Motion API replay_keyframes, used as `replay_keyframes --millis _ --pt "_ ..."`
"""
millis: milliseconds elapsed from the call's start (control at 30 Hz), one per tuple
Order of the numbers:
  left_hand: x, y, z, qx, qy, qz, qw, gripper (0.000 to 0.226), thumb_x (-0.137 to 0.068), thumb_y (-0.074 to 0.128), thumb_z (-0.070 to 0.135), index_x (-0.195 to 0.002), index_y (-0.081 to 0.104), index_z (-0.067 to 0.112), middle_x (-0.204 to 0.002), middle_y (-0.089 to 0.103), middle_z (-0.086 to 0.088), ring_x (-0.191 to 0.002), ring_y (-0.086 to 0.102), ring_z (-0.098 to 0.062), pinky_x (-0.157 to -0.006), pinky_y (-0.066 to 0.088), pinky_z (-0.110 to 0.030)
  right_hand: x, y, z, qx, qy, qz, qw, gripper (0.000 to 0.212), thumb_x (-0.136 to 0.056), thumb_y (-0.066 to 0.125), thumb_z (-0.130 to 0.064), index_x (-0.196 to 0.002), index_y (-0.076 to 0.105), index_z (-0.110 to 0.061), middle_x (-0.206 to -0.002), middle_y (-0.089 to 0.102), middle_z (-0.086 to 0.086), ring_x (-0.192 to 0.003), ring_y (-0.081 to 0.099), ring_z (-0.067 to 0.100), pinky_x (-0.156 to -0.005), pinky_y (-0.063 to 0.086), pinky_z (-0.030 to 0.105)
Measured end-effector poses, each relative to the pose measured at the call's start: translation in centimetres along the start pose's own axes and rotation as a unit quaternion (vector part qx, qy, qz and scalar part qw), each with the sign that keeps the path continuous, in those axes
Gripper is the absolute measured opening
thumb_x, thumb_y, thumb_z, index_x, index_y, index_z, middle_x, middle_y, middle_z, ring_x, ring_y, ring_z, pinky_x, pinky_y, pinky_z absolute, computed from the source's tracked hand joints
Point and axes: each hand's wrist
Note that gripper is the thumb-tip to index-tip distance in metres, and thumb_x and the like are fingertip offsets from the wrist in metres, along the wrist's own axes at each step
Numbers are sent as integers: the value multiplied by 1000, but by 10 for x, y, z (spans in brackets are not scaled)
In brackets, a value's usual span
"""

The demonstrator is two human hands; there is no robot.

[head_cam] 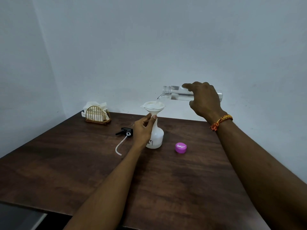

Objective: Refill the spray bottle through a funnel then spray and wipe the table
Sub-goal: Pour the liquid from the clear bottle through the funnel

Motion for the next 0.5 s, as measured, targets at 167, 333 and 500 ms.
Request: replay_keyframes --millis 167,333,500 --pt "0 2 -1 19 -11 -2 1000 35 -102 69 30 -127 74 7 -118 71 26 -87 55 34 -75 45 -1 1 1 0 -3 4 -2 1000 71 -82 68 6 -146 64 -25 -124 74 6 -112 62 39 -101 49 48" --pt "0 2 1 26 1 0 1000 35 -102 70 29 -129 73 8 -115 62 22 -88 57 32 -74 45 1 1 1 0 1 4 -3 1000 72 -83 67 7 -147 63 -25 -124 73 5 -112 61 38 -101 47 46" --pt "0 0 0 22 11 1 1000 37 -101 70 34 -130 73 11 -132 64 14 -100 61 23 -80 48 -4 -1 0 -1 1 3 3 1000 72 -83 67 7 -147 64 -25 -124 74 6 -112 61 38 -101 48 47"
Point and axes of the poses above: each hand's wrist, its own x-axis away from the middle knuckle, its own y-axis out of the palm, z = x × y
